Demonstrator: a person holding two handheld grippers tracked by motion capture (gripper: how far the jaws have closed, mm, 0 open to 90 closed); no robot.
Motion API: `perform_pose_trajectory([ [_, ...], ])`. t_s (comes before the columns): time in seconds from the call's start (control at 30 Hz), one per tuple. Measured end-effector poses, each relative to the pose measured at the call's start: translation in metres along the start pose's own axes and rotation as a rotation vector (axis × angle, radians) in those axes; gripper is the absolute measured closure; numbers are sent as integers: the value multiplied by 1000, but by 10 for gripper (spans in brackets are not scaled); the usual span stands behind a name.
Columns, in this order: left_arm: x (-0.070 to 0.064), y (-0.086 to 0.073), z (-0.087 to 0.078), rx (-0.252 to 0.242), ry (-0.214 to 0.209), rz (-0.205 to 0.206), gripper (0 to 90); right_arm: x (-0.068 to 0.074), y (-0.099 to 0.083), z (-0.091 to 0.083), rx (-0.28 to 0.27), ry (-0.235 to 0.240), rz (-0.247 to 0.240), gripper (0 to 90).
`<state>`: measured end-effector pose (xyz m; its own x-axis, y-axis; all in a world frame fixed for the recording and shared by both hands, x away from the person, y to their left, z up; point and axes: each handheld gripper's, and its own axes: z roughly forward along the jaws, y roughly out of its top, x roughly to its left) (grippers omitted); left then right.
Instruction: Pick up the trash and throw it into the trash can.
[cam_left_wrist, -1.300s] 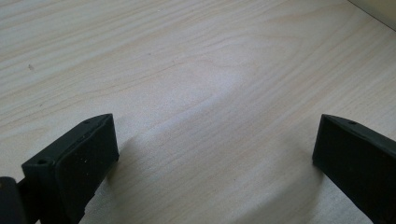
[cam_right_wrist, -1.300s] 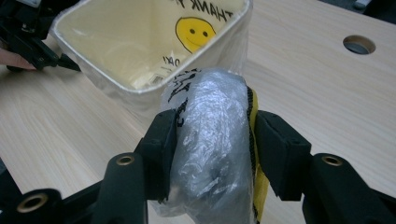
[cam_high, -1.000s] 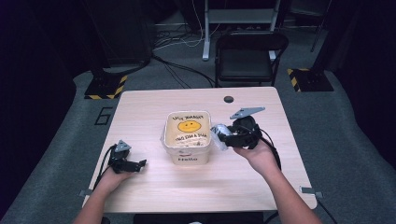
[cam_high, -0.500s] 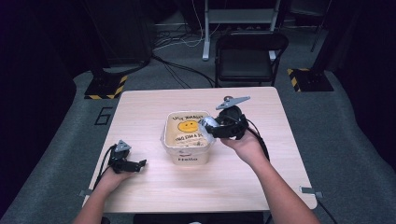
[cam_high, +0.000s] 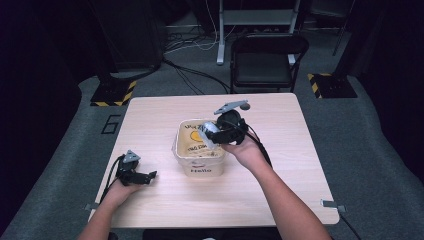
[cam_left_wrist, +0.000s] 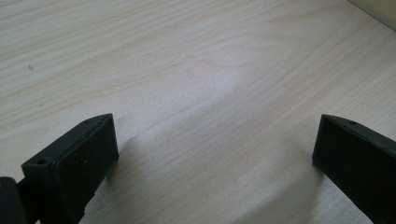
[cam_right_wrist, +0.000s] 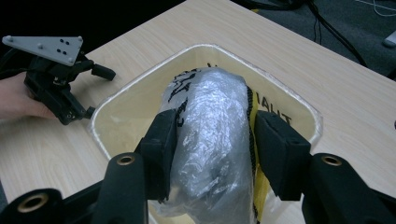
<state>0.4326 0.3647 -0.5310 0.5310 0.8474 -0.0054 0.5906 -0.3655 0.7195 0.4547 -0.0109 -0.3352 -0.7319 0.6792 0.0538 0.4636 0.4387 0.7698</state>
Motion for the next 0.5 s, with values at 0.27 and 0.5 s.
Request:
perform_pose_trajectory([
  [0.27, 0, 0, 0, 0, -2, -3, 0, 3, 8, 25, -3, -5, -5, 499],
  [0.5, 0, 0, 0, 0, -2, -3, 0, 5, 13, 46, 19, -12, 4, 495],
])
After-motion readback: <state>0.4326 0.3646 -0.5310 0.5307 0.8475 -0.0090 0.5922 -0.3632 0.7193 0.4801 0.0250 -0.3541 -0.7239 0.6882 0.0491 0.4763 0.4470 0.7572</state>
